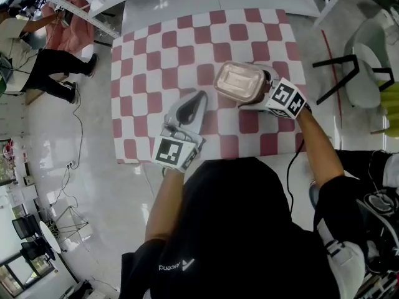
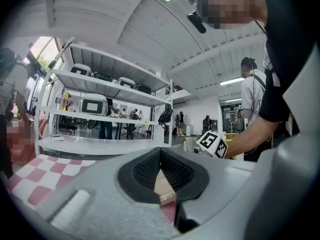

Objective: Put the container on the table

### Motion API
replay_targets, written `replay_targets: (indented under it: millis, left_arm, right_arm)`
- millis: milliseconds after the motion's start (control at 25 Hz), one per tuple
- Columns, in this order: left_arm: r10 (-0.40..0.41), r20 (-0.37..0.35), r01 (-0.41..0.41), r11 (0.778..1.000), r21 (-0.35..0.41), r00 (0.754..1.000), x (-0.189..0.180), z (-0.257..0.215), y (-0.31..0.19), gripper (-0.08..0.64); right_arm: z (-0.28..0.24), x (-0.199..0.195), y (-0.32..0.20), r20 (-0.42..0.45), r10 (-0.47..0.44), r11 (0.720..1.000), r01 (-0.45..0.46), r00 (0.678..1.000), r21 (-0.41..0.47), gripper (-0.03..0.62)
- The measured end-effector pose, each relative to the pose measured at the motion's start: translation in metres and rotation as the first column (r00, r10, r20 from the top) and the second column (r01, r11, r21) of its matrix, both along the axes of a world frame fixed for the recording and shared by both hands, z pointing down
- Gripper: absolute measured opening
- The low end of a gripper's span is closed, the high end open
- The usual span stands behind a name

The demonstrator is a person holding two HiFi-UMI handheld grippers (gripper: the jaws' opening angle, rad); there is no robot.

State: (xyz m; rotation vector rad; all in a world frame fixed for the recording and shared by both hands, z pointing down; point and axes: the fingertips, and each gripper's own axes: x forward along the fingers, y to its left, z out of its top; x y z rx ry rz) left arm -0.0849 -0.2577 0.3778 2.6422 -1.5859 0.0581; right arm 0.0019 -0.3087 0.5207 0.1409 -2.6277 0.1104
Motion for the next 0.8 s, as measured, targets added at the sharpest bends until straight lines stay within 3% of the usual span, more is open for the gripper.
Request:
replay_targets:
  millis: [200, 440, 800]
  left_arm:
    - [-0.002, -0.002, 0.002, 1.0, -0.017, 1.0, 0.001, 0.008, 0.003, 0.011]
    - [0.021, -0.001, -0.021, 0.999, -0.034, 1.0, 0.007, 0.016, 0.003, 0.011]
    - [0.054, -0.01, -0.055, 0.998, -0.041, 0.998, 0.016, 0.021, -0.001, 0.011]
  right_arm:
    - [0.026, 0.014, 0.006, -0.126, -0.025, 0.999, 0.019, 0.992, -0.048, 0.589]
    - [0.051, 0.04, 0.02, -0.279, -0.058, 0.996, 0.038, 0.959, -0.076, 0.591]
    - [0.049, 0.085, 0.015, -0.307, 0.043, 0.994, -0.072, 0.951, -0.084, 0.591]
